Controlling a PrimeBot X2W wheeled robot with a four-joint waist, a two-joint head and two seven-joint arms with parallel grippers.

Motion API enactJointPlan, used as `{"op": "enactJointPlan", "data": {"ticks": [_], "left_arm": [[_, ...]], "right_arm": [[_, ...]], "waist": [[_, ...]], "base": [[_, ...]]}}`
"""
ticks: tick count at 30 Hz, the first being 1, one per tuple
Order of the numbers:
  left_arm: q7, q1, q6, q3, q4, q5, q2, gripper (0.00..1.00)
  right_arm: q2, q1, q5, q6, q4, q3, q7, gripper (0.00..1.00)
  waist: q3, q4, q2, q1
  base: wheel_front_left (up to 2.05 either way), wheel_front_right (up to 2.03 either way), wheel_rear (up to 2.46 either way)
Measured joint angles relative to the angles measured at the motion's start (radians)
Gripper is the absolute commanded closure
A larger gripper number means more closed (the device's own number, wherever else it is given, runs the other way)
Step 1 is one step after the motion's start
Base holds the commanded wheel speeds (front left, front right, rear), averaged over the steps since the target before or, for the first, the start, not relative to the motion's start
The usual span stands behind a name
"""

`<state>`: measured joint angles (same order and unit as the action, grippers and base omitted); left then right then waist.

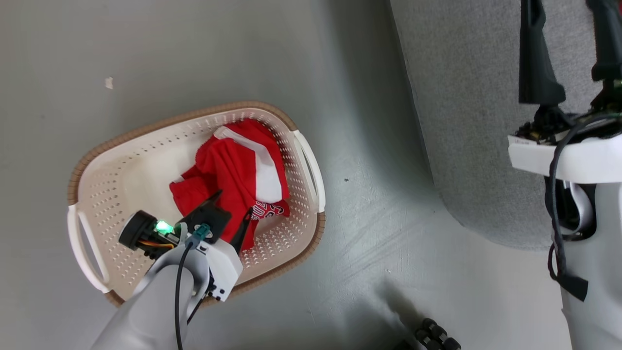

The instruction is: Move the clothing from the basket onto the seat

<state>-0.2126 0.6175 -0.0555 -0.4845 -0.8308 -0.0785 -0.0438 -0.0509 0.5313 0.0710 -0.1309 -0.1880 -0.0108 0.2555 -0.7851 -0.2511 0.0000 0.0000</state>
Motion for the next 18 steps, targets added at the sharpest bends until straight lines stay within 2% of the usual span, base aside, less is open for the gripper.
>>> {"op": "enactJointPlan", "data": {"ticks": [11,16,18], "left_arm": [[0.013,0.068,0.002,0.030,-0.069,-0.009,-0.008,0.00],[0.024,0.094,0.035,0.060,-0.103,-0.019,-0.031,0.00],[0.024,0.101,0.035,0.064,-0.110,-0.020,-0.033,0.00]], "right_arm": [[0.000,0.063,0.007,0.000,-0.001,-0.001,0.000,0.00],[0.001,0.086,0.013,0.000,0.000,-0.002,0.000,0.00],[0.001,0.096,0.014,0.000,0.001,-0.002,0.000,0.00]], "waist": [[-0.073,-0.036,0.0000,0.0001],[-0.109,-0.058,0.0000,0.0000],[-0.119,-0.064,0.0000,0.0000]], "base": [[0.00,0.00,0.00],[0.00,0.00,0.00],[0.00,0.00,0.00]]}}
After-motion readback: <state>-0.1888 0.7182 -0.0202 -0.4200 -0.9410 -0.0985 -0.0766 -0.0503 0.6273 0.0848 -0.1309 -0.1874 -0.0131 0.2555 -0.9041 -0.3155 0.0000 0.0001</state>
